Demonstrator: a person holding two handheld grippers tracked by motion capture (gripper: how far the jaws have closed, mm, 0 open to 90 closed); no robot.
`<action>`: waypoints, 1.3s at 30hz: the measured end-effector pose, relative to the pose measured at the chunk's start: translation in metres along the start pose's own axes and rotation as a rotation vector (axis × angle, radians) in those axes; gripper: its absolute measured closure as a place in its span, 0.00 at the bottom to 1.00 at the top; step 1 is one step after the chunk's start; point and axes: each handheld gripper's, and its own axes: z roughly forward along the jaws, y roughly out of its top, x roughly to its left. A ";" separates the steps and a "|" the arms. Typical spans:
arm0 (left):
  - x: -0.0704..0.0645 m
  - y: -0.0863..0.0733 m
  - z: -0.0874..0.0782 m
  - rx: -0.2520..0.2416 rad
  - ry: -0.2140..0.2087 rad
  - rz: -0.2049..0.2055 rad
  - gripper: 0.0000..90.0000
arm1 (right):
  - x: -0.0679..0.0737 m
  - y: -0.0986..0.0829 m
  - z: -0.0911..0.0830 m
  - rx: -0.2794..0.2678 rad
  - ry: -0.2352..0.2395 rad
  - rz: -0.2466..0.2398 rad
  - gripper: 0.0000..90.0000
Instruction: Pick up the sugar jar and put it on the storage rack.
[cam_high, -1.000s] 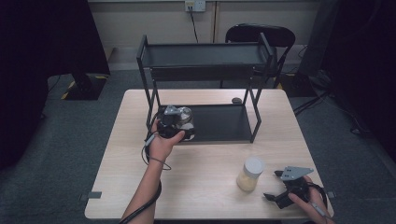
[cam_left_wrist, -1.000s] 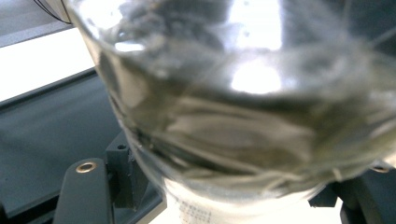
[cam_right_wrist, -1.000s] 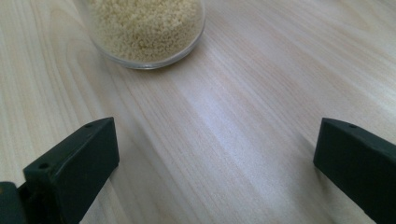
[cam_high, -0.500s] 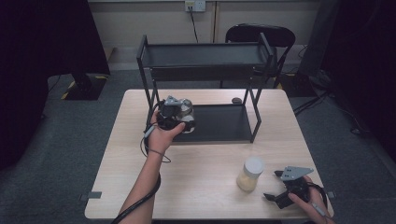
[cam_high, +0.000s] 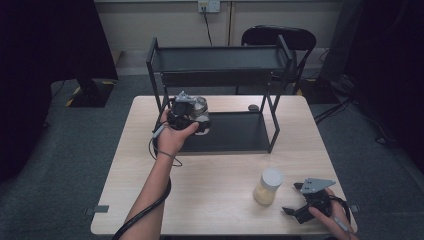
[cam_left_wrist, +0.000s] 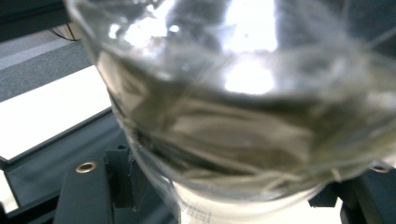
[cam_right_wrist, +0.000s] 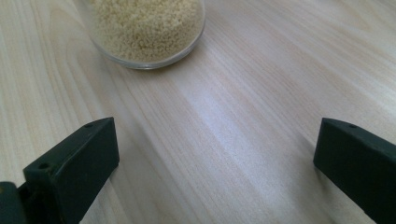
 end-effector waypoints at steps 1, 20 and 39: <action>0.000 0.002 -0.001 -0.001 -0.003 -0.002 0.35 | 0.000 0.000 0.000 0.000 0.000 0.000 0.00; -0.005 0.039 -0.017 -0.006 -0.002 0.033 0.35 | 0.000 0.000 0.000 -0.002 -0.001 0.000 0.00; -0.008 0.073 -0.034 -0.004 -0.012 0.048 0.35 | 0.000 0.000 0.000 -0.001 0.000 0.001 0.00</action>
